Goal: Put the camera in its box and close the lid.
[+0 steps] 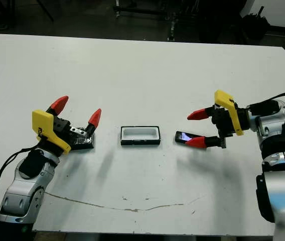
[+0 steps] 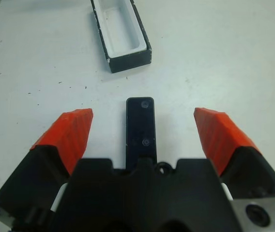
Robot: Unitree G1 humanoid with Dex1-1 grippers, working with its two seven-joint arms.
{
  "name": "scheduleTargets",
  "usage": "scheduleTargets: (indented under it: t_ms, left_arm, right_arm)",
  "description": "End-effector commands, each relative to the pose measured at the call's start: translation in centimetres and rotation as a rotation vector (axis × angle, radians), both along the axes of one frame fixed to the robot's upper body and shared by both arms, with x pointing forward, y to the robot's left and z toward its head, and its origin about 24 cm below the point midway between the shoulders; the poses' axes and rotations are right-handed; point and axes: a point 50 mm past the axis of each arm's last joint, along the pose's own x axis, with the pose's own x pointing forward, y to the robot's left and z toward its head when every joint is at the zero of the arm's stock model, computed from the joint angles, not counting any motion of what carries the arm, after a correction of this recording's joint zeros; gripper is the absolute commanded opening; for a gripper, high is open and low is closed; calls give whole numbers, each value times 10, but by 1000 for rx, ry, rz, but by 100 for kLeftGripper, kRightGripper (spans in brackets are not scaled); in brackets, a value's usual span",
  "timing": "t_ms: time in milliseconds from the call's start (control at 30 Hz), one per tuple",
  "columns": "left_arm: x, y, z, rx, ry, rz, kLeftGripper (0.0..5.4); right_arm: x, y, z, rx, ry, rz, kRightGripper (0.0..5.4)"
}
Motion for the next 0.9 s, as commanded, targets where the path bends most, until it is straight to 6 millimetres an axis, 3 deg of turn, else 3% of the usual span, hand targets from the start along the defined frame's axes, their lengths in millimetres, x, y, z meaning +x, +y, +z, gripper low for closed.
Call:
scheduleTargets:
  t_ms: [33, 900]
  left_arm:
    - [-2, 2, -4, 11, 17, 5, 538]
    - [-2, 2, -5, 5, 22, 5, 538]
  right_arm:
    - [-5, -2, -12, 1, 52, -30, 540]
    - [-11, -5, -29, -26, 58, -79, 540]
